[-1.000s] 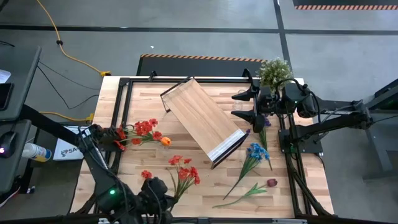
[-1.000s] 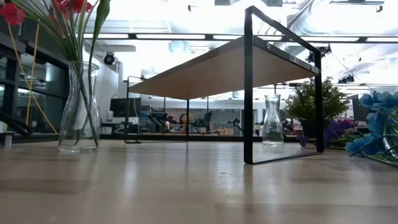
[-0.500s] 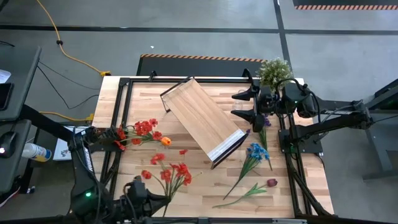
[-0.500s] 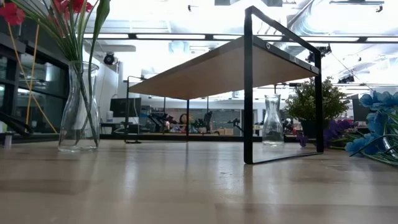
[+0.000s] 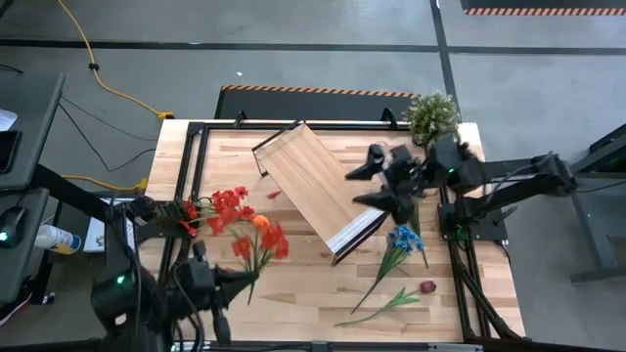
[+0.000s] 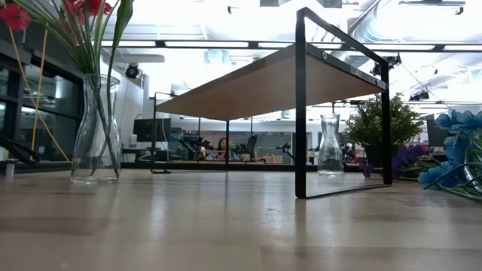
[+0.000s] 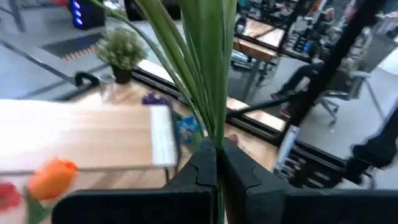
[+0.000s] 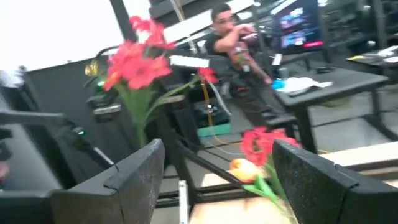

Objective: Pick and place flowers into a vace then onto a shelf
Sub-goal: Put the red flowers into the bottom transparent vase

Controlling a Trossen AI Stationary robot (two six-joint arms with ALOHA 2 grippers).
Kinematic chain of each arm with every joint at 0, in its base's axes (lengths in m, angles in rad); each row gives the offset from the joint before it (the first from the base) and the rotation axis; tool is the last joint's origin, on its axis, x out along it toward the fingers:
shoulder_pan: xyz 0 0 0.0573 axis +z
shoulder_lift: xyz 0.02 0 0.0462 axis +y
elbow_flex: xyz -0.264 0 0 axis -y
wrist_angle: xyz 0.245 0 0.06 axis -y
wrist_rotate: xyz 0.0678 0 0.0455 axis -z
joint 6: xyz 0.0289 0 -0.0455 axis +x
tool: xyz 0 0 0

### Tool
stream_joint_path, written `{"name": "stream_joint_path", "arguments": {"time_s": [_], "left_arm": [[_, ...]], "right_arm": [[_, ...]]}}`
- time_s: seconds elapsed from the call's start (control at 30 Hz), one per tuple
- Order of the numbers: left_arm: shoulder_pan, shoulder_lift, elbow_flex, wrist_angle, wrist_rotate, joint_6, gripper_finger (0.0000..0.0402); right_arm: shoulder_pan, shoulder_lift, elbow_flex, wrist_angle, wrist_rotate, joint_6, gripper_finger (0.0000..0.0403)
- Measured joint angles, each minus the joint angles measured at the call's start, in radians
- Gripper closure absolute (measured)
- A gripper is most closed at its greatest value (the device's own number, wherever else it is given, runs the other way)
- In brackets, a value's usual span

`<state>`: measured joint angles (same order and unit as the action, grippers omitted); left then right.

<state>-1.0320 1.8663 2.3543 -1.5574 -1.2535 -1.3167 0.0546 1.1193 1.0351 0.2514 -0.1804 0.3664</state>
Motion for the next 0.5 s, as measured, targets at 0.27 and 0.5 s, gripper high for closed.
{"name": "stream_joint_path", "arguments": {"time_s": [0.27,0.5], "left_arm": [[0.049,-0.062,0.000,-0.014,-0.031,0.129,0.0367],[0.107,-0.080,0.000,-0.014,-0.040,0.228,0.0367]], "right_arm": [[0.053,0.155,0.000,0.291,-0.040,0.058,0.0116],[0.075,0.265,0.070,0.380,-0.064,0.082,0.0116]]}}
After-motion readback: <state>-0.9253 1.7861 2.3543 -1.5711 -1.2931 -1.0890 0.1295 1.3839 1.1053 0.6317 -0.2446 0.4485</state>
